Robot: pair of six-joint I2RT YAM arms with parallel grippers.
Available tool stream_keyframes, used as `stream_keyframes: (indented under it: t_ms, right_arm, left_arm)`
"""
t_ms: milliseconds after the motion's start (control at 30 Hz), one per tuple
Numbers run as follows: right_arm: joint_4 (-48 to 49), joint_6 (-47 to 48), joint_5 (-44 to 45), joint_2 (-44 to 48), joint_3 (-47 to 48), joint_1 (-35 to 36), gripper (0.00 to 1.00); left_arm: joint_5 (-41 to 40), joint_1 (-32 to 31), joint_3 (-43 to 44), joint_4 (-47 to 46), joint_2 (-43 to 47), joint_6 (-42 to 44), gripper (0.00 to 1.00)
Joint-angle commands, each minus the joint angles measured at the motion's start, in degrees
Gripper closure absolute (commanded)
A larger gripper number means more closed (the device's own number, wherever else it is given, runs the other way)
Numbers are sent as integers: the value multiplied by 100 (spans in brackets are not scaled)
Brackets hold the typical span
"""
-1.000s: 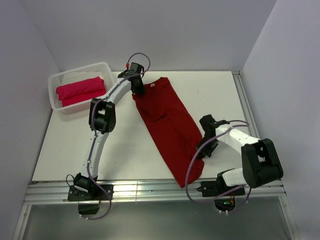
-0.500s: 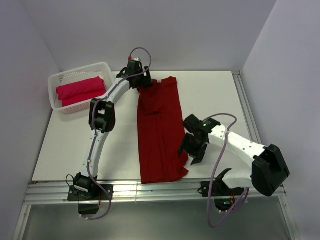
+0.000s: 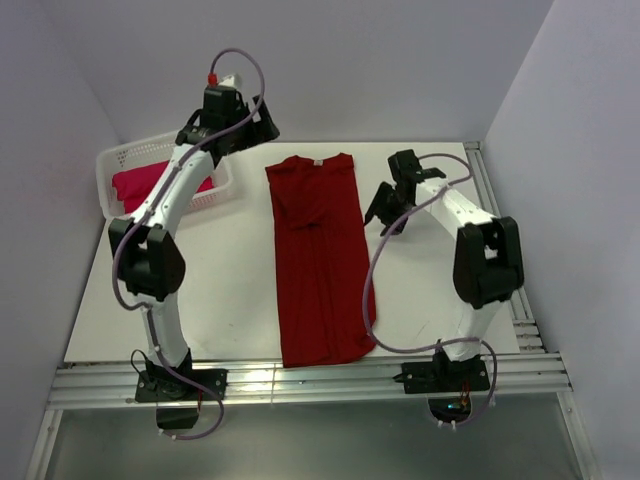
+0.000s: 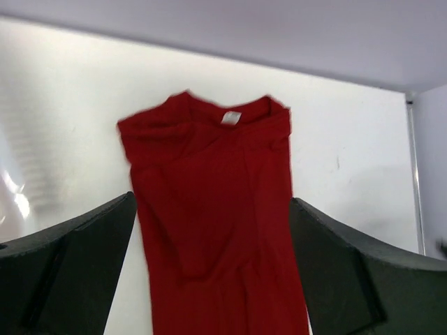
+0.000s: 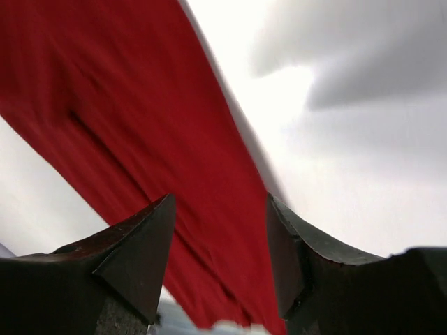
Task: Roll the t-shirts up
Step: Fold the tshirt
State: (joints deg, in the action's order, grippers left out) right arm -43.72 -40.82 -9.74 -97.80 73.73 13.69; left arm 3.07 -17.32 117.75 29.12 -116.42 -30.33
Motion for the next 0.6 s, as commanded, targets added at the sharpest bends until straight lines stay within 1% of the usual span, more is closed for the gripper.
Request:
stream_keyframes:
  t_ms: [0,33,67,100,133,167,233,300,367,467,567]
  right_arm:
    - [760,619,-309,-947,966,-182,39]
    - [882,645,-388,-1117,1115,-270,40]
    - [935,654,-458,-1275,1395,-306,40]
    - [962,671,-520,-1590,1546,-332,40]
    - [971,715,-538,-1741,1704,-350,40]
    - [936,733,-555,-1882,1993,-367,40]
    - [866,795,-555,-2304,2293,-376,39]
    - [892,830,-687,-2611,2531,-402,39]
    - [953,847,-810,-2848,2680,-464,40]
    - [866,847,-915,-3078,2865,-508,43]
    - [918,830,-1030,-3263,2840,-508,47]
  left_arm:
    - [210,45,-1208,253,250,-130,6]
    - [281,36,-1881,147,356,-349,6]
    - [369,36,-2244,-228,566,-456,6]
    - [439,36,-2570,-397,664,-561,7]
    - [588,36,-3130,-564,734,-780,7]
    - [694,36,-3353,-914,813,-869,7]
    - [931,27,-3723,-1127,770,-1079,6]
    - [1116,27,-3795,-1364,604,-1186,4]
    - [1300,18,-3664,-1436,332,-1265,4]
    - [1301,-34,-3286,-1383,15,-1239,3]
    - [1310,-34,-2943,-1304,-318,-1239,4]
